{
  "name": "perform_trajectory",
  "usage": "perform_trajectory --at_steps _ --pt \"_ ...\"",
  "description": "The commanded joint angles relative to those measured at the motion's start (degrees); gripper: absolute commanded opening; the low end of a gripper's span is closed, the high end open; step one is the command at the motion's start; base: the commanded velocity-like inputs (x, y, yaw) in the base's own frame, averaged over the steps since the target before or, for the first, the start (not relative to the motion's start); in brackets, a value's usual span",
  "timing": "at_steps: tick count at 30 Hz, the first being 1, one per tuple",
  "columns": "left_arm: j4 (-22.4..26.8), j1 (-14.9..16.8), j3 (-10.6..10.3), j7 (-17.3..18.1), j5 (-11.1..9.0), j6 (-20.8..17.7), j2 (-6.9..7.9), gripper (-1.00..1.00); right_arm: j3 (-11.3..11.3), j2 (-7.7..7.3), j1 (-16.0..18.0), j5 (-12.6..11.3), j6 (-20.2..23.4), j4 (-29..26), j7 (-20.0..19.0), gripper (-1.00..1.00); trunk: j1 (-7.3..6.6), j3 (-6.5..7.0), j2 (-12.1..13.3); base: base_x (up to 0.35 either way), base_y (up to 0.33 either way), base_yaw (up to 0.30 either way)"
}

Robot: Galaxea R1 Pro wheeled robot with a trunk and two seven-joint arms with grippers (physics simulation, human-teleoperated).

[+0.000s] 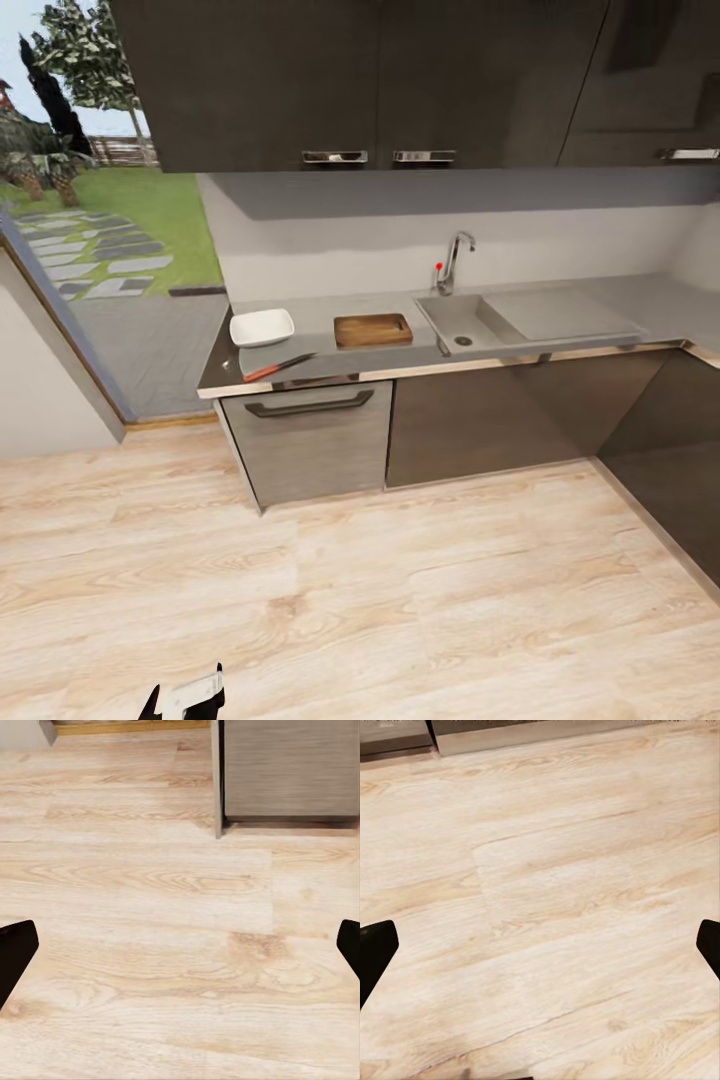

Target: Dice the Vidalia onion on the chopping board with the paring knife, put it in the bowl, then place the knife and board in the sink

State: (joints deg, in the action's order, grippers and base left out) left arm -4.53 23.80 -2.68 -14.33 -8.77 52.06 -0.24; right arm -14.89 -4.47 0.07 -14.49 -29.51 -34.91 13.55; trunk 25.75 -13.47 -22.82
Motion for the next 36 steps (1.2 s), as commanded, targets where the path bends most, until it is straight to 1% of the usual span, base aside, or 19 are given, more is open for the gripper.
perform_trajectory --at_steps 1,31,36 --pt "-0.2 0.1 -0.3 0.1 -0.5 0.3 -0.03 1.00 -0.5 -0.10 0.0 -0.4 -0.1 -0.1 0.5 1.00 0.04 0.00 -0.1 0.000 0.000 0.000" --pt "-0.2 0.1 -0.3 0.0 -0.5 0.3 -0.14 1.00 -0.5 -0.20 0.0 -0.4 0.0 0.0 0.5 1.00 0.04 2.72 -0.1 0.000 0.000 0.000" --pt "-0.2 0.1 -0.3 0.0 -0.5 0.3 -0.19 1.00 -0.5 -0.19 0.0 -0.4 0.0 0.0 0.5 1.00 0.04 3.17 -0.1 0.000 -0.083 0.051"
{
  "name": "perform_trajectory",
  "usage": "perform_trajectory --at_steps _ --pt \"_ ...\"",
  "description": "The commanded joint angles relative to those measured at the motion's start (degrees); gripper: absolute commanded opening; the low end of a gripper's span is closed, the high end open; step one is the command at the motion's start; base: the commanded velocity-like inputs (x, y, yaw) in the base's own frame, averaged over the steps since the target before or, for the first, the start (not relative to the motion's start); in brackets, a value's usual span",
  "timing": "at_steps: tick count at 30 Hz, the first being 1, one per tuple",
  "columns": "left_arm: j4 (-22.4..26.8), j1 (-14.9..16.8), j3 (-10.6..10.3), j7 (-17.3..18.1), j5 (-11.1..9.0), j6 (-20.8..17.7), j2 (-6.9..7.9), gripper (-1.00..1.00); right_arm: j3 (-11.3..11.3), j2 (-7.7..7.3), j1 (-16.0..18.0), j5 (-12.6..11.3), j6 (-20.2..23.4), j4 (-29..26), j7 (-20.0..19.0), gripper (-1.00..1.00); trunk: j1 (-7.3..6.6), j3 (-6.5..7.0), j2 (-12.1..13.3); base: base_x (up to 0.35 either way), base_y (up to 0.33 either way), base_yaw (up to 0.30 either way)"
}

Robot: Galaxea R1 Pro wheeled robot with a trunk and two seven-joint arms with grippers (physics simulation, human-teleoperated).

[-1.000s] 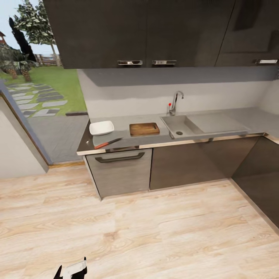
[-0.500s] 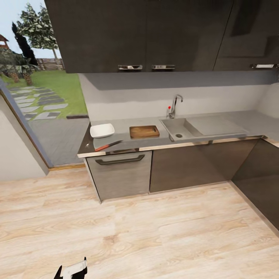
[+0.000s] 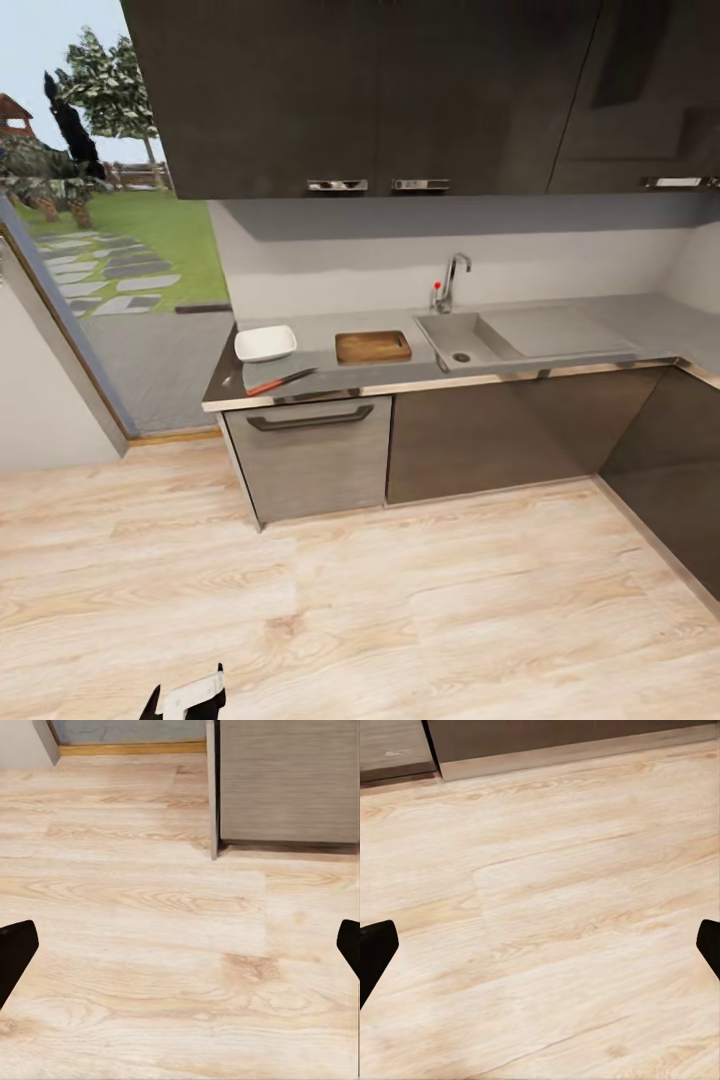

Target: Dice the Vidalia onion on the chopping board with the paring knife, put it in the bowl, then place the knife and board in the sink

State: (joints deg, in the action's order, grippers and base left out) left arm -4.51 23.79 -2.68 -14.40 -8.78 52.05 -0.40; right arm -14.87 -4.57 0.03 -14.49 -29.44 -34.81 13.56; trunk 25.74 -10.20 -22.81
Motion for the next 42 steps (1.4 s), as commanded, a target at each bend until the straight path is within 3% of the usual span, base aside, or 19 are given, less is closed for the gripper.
perform_trajectory --at_steps 1,26,42 --pt "-0.2 0.1 -0.3 0.1 -0.5 0.3 -0.03 1.00 -0.5 -0.10 0.0 -0.4 -0.1 -0.1 0.5 1.00 0.04 -0.01 -0.1 0.000 -0.183 0.103" --pt "-0.2 0.1 -0.3 0.0 -0.5 0.3 -0.11 1.00 -0.6 -0.09 0.0 -0.3 -0.1 -0.1 0.5 1.00 0.04 2.09 -0.1 0.001 -0.280 0.158" --pt "-0.2 0.1 -0.3 0.0 -0.5 -0.4 -0.21 1.00 -0.6 -0.09 0.0 -0.3 -0.1 -0.1 0.5 1.00 0.04 3.42 -0.1 0.112 -0.300 0.108"
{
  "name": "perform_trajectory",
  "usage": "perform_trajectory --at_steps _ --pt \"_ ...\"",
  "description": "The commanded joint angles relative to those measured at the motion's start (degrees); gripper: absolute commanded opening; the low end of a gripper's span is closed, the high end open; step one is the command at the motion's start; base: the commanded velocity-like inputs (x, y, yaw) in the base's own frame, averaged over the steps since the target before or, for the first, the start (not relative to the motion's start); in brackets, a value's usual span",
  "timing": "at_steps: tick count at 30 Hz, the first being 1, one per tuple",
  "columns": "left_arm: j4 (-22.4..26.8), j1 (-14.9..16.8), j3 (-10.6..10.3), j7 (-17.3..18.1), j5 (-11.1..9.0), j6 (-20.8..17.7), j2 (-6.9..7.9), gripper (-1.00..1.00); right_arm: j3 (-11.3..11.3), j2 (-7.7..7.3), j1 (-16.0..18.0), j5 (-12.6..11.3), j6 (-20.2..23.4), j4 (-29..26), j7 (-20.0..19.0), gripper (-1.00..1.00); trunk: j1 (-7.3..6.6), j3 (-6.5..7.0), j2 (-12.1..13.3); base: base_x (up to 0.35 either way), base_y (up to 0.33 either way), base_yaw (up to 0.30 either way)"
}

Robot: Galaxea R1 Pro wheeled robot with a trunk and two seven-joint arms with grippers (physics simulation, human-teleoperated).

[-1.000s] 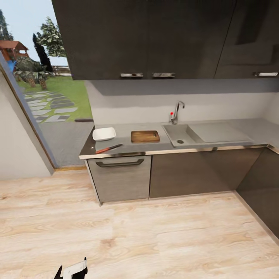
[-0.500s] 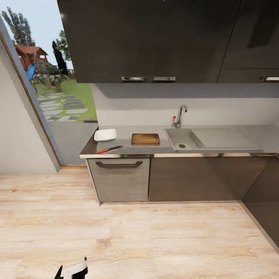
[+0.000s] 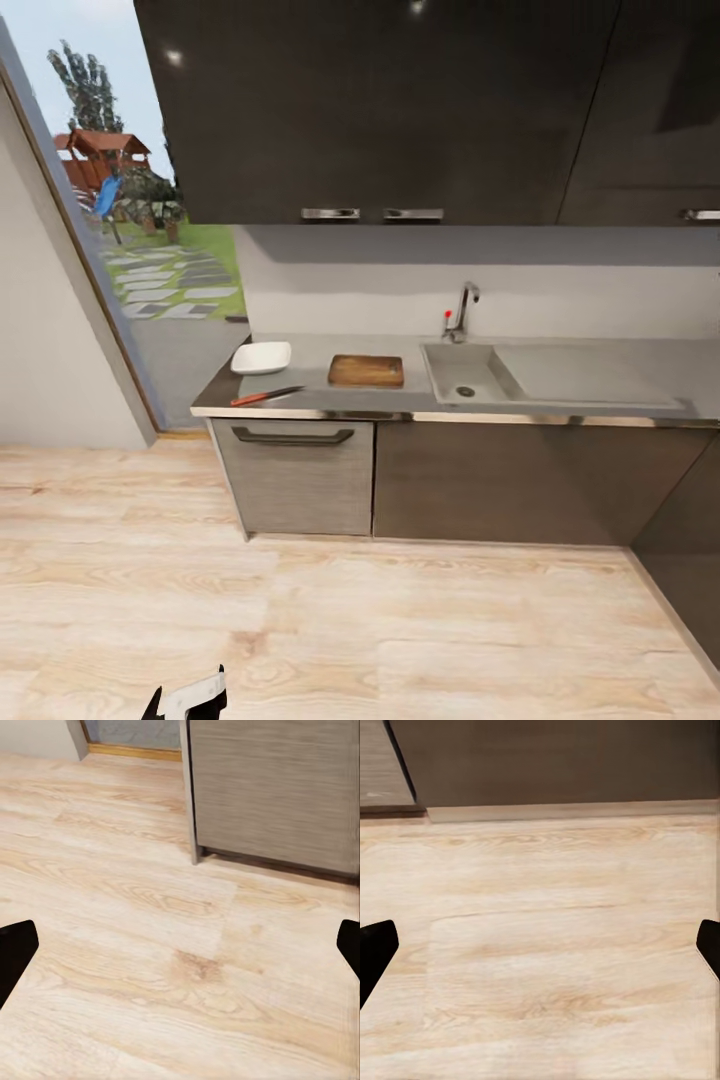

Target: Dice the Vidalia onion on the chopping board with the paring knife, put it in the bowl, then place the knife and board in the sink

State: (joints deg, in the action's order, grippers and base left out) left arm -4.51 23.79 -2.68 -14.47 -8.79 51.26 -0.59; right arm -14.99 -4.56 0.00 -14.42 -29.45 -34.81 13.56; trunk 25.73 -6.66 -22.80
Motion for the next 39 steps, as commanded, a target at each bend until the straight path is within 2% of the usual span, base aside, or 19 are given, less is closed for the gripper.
perform_trajectory --at_steps 1,10,26,39 --pt "-0.2 0.1 -0.3 0.1 -0.4 0.3 -0.03 1.00 -0.5 -0.10 0.0 -0.4 -0.1 -0.1 0.5 1.00 0.06 -0.02 -0.1 0.155 -0.282 0.011" --pt "-0.2 0.1 -0.3 0.1 -0.4 0.3 -0.01 1.00 -0.5 -0.10 0.0 -0.4 -0.1 -0.1 0.5 1.00 0.06 0.76 -0.1 0.163 -0.251 0.002" --pt "-0.2 0.1 -0.3 0.0 -0.4 0.3 0.07 1.00 -0.5 -0.10 0.0 -0.3 -0.1 -0.1 0.5 1.00 0.06 2.16 -0.1 0.029 -0.050 0.000" --pt "-0.2 0.1 -0.3 -0.1 -0.4 0.3 0.00 1.00 -0.6 -0.10 0.0 -0.3 -0.1 -0.1 0.5 1.00 0.06 3.30 -0.1 0.162 -0.241 0.000"
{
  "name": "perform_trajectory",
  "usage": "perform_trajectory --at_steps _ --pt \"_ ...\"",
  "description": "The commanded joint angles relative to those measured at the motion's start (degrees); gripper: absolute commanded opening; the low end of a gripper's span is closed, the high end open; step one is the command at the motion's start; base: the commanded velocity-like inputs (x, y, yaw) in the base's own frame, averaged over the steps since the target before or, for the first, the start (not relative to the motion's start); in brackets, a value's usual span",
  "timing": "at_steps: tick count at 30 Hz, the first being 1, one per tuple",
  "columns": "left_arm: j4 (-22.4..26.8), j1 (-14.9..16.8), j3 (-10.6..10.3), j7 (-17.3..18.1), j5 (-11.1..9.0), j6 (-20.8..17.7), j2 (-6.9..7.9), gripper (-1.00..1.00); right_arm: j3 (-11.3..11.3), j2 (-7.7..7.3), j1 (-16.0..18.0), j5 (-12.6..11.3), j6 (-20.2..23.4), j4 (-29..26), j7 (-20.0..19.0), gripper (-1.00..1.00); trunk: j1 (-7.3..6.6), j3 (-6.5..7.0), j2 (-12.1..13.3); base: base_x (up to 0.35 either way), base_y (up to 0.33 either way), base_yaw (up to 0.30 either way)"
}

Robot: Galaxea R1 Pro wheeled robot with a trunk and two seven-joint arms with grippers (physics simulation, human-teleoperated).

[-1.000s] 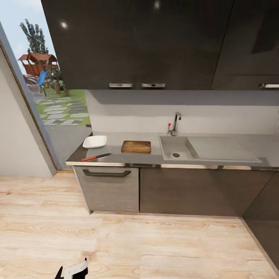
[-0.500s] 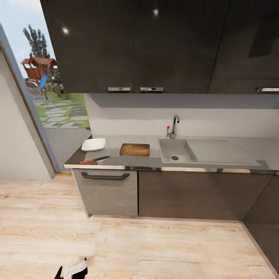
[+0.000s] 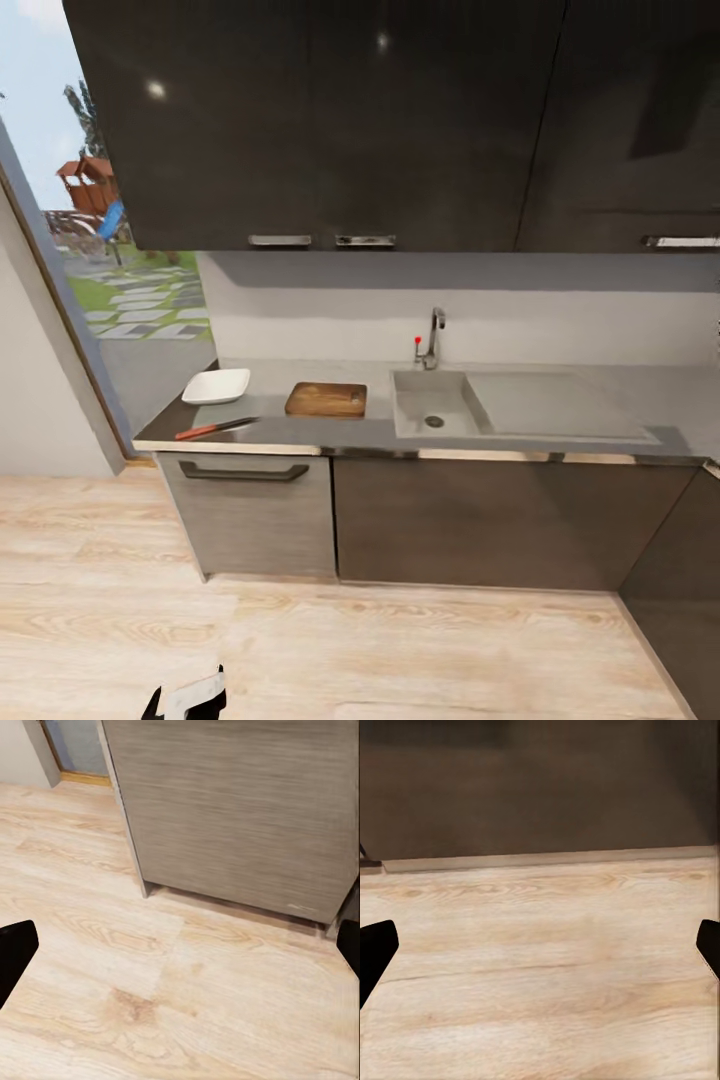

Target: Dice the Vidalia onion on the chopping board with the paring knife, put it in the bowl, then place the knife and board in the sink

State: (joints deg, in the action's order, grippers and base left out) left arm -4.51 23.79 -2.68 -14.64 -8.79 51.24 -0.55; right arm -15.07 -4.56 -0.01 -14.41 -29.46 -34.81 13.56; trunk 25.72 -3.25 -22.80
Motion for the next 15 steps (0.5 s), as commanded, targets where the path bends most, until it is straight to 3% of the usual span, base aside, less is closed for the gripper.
perform_trajectory --at_steps 1,15 --pt "-0.2 0.1 -0.3 0.1 -0.4 0.3 -0.03 1.00 -0.5 -0.10 0.0 -0.4 -0.1 -0.1 0.5 1.00 0.06 -0.03 -0.1 0.186 -0.256 0.000" --pt "-0.2 0.1 -0.3 0.1 -0.4 0.3 -0.05 1.00 -0.5 -0.10 0.0 -0.4 -0.1 -0.1 0.5 1.00 0.06 1.20 -0.1 0.189 -0.233 0.000"
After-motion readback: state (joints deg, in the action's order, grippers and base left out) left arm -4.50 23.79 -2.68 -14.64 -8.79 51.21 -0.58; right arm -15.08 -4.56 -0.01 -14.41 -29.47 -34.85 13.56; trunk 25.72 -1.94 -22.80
